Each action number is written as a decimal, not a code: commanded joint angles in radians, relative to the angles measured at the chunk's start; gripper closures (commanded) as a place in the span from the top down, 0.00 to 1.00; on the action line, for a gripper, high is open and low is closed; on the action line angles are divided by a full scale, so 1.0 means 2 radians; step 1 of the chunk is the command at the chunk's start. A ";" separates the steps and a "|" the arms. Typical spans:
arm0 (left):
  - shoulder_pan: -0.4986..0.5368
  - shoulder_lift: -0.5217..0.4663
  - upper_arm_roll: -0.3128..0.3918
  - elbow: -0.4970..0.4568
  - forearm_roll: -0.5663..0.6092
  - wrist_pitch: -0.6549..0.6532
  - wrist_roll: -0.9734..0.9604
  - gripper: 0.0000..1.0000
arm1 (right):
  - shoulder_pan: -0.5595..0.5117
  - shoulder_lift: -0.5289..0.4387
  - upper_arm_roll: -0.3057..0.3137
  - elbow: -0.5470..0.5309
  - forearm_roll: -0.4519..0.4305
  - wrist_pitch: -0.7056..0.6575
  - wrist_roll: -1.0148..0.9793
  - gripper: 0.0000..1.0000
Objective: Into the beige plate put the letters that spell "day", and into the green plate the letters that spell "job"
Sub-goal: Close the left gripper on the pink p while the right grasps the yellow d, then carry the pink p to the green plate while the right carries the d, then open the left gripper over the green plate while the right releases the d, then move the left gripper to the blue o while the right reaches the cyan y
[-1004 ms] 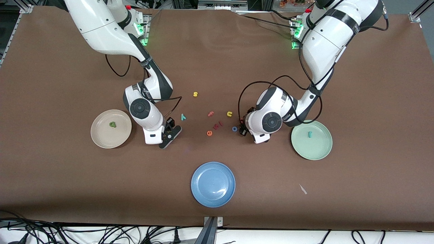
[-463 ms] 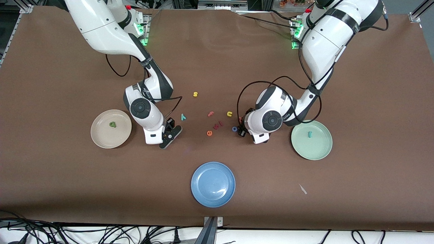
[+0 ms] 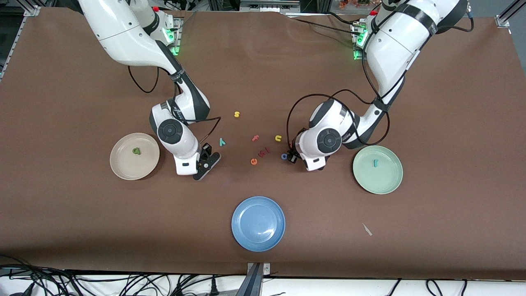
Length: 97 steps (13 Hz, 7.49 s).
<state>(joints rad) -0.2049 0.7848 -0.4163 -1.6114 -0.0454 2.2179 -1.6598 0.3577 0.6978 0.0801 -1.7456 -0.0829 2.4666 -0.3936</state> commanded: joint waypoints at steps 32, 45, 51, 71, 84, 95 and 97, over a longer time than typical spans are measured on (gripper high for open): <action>-0.009 -0.073 0.014 -0.076 0.113 0.052 -0.074 0.00 | 0.001 -0.009 -0.005 0.046 0.065 -0.101 0.135 0.20; 0.121 -0.140 0.013 -0.076 0.113 -0.104 0.412 0.00 | 0.000 -0.057 -0.118 0.020 0.058 -0.215 0.207 0.15; 0.187 -0.093 0.014 -0.064 0.190 -0.060 0.607 0.00 | -0.001 -0.109 -0.167 -0.057 0.059 -0.219 0.132 0.15; 0.166 -0.105 -0.064 -0.053 0.195 -0.037 0.682 1.00 | 0.004 -0.114 -0.078 -0.051 0.091 -0.212 0.283 1.00; -0.056 0.029 0.014 0.093 0.185 -0.031 0.647 1.00 | 0.089 -0.067 -0.015 -0.051 0.079 -0.045 0.438 0.99; -0.077 0.052 0.025 0.100 0.201 0.005 0.612 0.73 | 0.100 -0.048 -0.015 -0.065 0.054 -0.008 0.392 0.99; -0.078 0.055 0.026 0.100 0.201 0.005 0.612 0.71 | 0.099 -0.048 -0.015 -0.077 0.054 0.008 0.363 0.92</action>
<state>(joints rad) -0.3454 0.8791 -0.3761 -1.4369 0.3143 2.2268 -0.4107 0.5536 0.6062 0.0515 -1.8694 0.0373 2.4436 0.3794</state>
